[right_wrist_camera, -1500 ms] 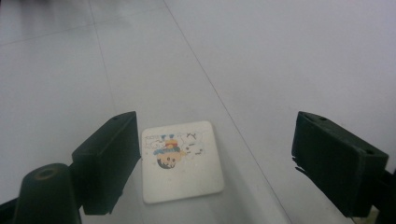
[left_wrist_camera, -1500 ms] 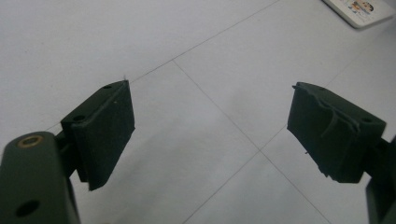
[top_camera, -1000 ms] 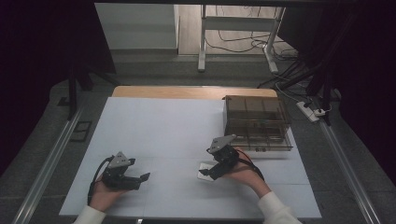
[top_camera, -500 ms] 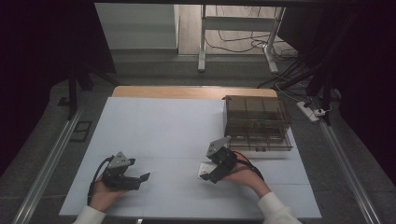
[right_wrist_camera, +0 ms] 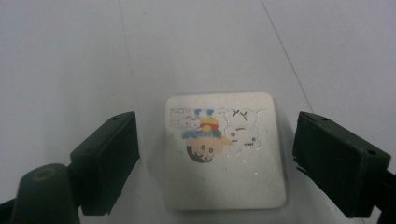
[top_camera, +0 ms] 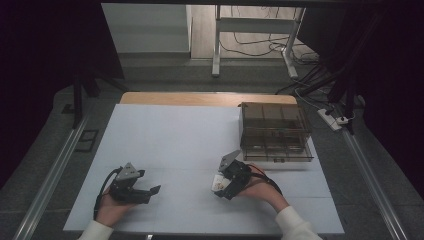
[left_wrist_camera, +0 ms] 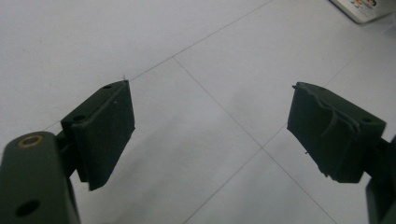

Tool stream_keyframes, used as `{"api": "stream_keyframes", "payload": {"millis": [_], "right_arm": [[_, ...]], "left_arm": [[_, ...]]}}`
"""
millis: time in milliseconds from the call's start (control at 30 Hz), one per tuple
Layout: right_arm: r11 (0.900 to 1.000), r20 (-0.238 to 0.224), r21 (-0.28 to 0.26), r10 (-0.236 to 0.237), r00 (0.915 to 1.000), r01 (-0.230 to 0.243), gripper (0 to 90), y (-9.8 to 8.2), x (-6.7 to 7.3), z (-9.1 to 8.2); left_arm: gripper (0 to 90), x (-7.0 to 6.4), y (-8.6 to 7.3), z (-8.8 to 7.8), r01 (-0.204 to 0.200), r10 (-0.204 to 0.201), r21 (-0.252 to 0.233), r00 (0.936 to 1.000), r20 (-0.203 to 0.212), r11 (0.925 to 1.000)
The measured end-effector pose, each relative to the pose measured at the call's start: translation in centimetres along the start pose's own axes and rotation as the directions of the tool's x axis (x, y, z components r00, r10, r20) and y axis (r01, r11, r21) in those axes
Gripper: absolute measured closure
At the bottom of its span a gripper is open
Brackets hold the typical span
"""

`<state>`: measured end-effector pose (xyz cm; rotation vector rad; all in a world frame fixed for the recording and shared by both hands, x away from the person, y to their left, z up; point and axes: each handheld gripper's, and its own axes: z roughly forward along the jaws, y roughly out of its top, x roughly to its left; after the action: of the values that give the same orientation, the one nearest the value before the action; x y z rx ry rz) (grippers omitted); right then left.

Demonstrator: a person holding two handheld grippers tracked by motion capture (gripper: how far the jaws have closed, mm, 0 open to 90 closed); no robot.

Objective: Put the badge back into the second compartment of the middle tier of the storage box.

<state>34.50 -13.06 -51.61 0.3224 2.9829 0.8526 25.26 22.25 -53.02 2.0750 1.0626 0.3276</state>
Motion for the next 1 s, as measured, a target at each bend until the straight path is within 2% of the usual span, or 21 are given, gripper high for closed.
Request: {"api": "stream_keyframes", "payload": {"millis": [133,333,433,533,1000], "right_arm": [[1.000,-0.002,0.012,-0.011,0.9999,0.011,15.8,-0.01,0.05,0.13],[0.998,0.034,0.030,-0.056,0.9979,0.055,22.7,0.04,0.39,0.10],[0.997,0.035,0.035,-0.070,0.9969,0.069,26.8,0.11,0.54,0.06],[0.997,0.039,0.030,-0.065,0.9971,0.064,32.8,0.11,0.62,0.00],[0.999,0.054,0.023,-0.045,0.9975,0.044,33.0,0.24,0.73,-0.06]], "left_arm": [[14.5,0.00,0.00,0.01,0.000,0.000,0.001,1.0000,0.000,1.0000],[14.5,-0.01,-0.01,0.02,-0.001,0.001,0.001,1.0000,0.000,1.0000],[14.5,0.00,-0.01,0.03,-0.001,0.001,0.002,1.0000,0.000,1.0000],[14.5,-0.04,0.01,0.01,-0.004,0.004,0.002,1.0000,0.000,1.0000],[14.5,0.00,-0.01,-0.03,-0.003,0.003,0.001,1.0000,-0.002,1.0000]]}}
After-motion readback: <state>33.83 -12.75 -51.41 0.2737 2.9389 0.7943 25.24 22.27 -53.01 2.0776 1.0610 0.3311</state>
